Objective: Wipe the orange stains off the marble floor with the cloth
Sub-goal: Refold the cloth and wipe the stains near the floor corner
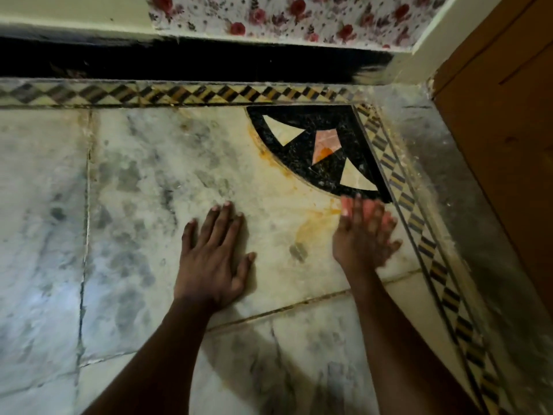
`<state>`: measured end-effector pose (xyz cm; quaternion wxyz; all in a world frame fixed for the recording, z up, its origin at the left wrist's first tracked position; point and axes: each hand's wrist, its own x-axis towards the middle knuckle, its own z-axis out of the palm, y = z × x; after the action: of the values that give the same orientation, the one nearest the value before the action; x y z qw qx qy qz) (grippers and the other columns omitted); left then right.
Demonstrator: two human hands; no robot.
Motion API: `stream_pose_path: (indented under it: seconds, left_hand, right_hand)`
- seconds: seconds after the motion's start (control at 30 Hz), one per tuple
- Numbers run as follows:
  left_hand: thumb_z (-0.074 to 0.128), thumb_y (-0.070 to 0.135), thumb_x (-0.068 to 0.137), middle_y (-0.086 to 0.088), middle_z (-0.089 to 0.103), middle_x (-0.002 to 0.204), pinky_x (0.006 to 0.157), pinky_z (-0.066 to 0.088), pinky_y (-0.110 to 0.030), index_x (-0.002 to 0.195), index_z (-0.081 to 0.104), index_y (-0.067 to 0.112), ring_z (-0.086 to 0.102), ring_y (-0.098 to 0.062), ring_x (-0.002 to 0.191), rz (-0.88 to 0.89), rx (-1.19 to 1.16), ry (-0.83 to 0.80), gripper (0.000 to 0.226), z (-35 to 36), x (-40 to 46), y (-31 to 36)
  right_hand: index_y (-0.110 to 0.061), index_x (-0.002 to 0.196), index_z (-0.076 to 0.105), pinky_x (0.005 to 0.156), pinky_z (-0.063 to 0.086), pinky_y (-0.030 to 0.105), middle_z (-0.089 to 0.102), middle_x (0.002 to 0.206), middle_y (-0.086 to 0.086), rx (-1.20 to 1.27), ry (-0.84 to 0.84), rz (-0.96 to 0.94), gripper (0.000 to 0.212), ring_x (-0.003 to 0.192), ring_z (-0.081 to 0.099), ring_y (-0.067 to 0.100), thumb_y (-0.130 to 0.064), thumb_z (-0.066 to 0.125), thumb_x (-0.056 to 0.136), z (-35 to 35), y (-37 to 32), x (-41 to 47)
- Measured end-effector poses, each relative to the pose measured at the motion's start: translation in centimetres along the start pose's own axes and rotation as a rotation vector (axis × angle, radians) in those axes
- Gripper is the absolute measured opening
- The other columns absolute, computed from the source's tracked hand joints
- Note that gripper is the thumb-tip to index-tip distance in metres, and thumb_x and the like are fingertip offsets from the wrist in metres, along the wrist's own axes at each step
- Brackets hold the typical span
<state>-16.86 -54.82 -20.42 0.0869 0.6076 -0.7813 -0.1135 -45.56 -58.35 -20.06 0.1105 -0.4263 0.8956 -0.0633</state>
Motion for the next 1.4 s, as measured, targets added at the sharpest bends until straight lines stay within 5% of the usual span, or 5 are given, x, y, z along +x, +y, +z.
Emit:
stream_pose_path:
  seconds: [0.23,0.5,0.77,1.0,1.4]
  left_hand:
    - [0.026,0.063,0.101,-0.003,0.006,0.177,0.13,0.011,-0.055,0.168,0.019,0.022,0.005,-0.022,0.164,0.001,0.002,-0.025,0.079,-0.2,0.0,-0.1]
    - [0.025,0.06,0.104,0.002,0.001,0.178,0.131,0.008,-0.053,0.169,0.013,0.025,-0.003,-0.016,0.164,-0.015,-0.03,-0.046,0.074,-0.6,0.0,-0.2]
    - [0.027,0.058,0.105,0.001,0.005,0.178,0.13,0.013,-0.054,0.168,0.019,0.024,0.001,-0.017,0.164,-0.018,-0.001,-0.036,0.073,-0.4,0.1,-0.2]
    - [0.025,0.058,0.105,0.003,0.003,0.178,0.13,0.011,-0.052,0.169,0.018,0.025,0.002,-0.016,0.164,-0.022,0.006,-0.017,0.072,-0.2,0.1,0.0]
    - [0.019,0.057,0.107,0.004,0.004,0.178,0.131,0.009,-0.052,0.169,0.014,0.027,0.0,-0.016,0.164,-0.021,0.055,-0.012,0.068,-0.2,-0.1,0.1]
  right_hand:
    - [-0.061,0.161,0.001,0.128,0.007,0.059,-0.003,0.179,-0.011,-0.087,-0.058,-0.604,0.053,0.166,-0.002,0.028,-0.064,0.013,0.109,1.5,-2.6,-10.2]
    - [-0.059,0.162,0.011,0.127,0.001,0.067,0.0,0.18,-0.003,0.012,-0.004,-0.133,0.062,0.164,-0.007,0.036,-0.071,0.004,0.101,0.7,-2.6,-1.4]
    - [-0.063,0.16,0.012,0.127,0.01,0.06,0.005,0.179,-0.01,-0.023,-0.075,-0.621,0.052,0.166,0.001,0.028,-0.064,0.013,0.109,2.1,-1.5,-10.1]
    - [-0.061,0.161,0.009,0.127,0.006,0.067,0.002,0.18,-0.002,0.07,-0.01,-0.062,0.055,0.164,-0.003,0.037,-0.067,0.015,0.107,-0.2,-0.7,1.2]
    - [-0.061,0.161,0.005,0.125,-0.004,0.07,-0.004,0.178,-0.009,-0.048,-0.052,-0.341,0.06,0.165,-0.004,0.032,-0.071,0.001,0.102,0.3,5.8,-8.8]
